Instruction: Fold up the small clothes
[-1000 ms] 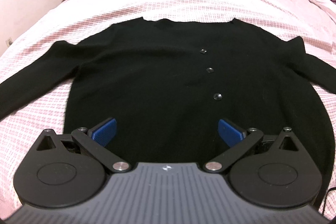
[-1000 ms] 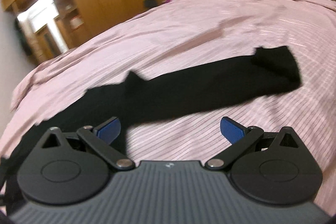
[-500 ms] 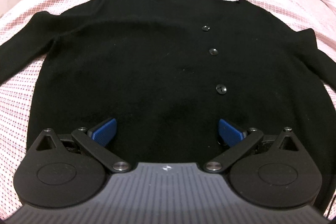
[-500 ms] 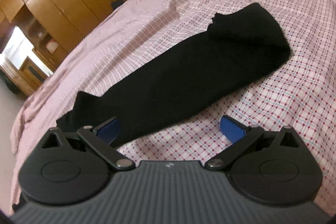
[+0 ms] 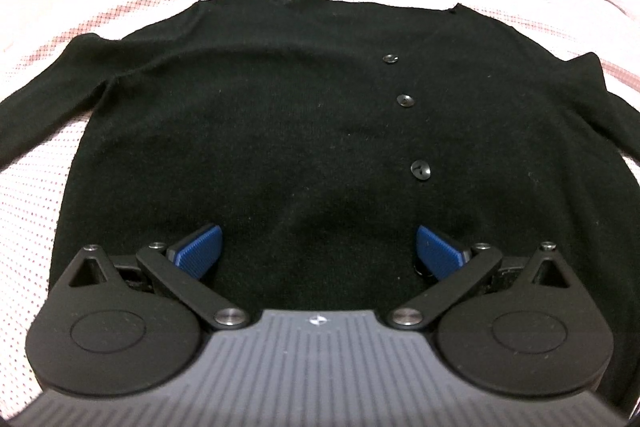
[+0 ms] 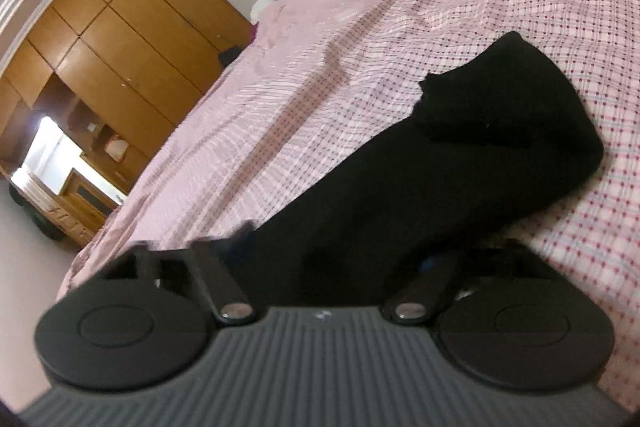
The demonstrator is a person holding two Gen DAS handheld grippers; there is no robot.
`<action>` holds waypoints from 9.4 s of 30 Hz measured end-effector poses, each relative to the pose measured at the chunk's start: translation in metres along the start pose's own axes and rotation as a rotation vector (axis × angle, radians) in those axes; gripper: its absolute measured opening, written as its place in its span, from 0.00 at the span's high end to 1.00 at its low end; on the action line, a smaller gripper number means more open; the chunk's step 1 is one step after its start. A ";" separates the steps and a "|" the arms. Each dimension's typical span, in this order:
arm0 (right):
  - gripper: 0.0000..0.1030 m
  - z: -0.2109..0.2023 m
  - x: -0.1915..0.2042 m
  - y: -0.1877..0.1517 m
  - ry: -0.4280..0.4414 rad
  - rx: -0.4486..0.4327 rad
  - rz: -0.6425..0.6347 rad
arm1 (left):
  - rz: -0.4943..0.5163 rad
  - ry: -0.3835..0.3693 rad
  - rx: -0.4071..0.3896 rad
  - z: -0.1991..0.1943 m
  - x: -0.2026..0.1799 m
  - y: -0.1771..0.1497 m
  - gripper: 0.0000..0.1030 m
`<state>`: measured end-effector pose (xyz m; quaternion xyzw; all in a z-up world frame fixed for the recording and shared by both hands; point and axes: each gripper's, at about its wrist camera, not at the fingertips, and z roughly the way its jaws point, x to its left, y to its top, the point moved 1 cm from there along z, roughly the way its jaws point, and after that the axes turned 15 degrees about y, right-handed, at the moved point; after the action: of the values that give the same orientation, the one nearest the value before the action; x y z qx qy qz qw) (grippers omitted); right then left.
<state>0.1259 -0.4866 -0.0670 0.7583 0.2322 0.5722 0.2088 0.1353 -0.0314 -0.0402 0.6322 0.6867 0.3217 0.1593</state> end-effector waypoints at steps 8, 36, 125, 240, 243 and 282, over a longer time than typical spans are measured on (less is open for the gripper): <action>0.93 -0.015 0.007 0.021 -0.011 -0.036 -0.054 | -0.008 -0.032 0.002 -0.010 0.016 0.008 0.00; 0.93 0.038 0.315 -0.152 0.589 0.380 -0.697 | -0.160 0.142 -0.090 -0.022 0.140 0.014 0.00; 0.41 -0.017 0.160 -0.180 0.170 0.593 -0.671 | -0.350 0.228 -0.145 0.009 0.158 0.033 0.28; 0.37 0.131 0.183 -0.117 0.151 0.376 -0.618 | -0.364 0.323 -0.097 0.014 0.216 0.006 0.36; 0.37 0.104 0.189 -0.117 0.185 0.392 -0.619 | -0.363 0.343 -0.090 0.008 0.222 0.000 0.27; 0.35 0.008 0.220 -0.227 0.202 0.641 -0.651 | -0.690 0.333 0.010 0.025 0.313 -0.047 0.09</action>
<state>0.1604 -0.1746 -0.0318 0.6126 0.6425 0.4472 0.1090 0.0683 0.2789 -0.0299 0.3038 0.8772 0.3440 0.1412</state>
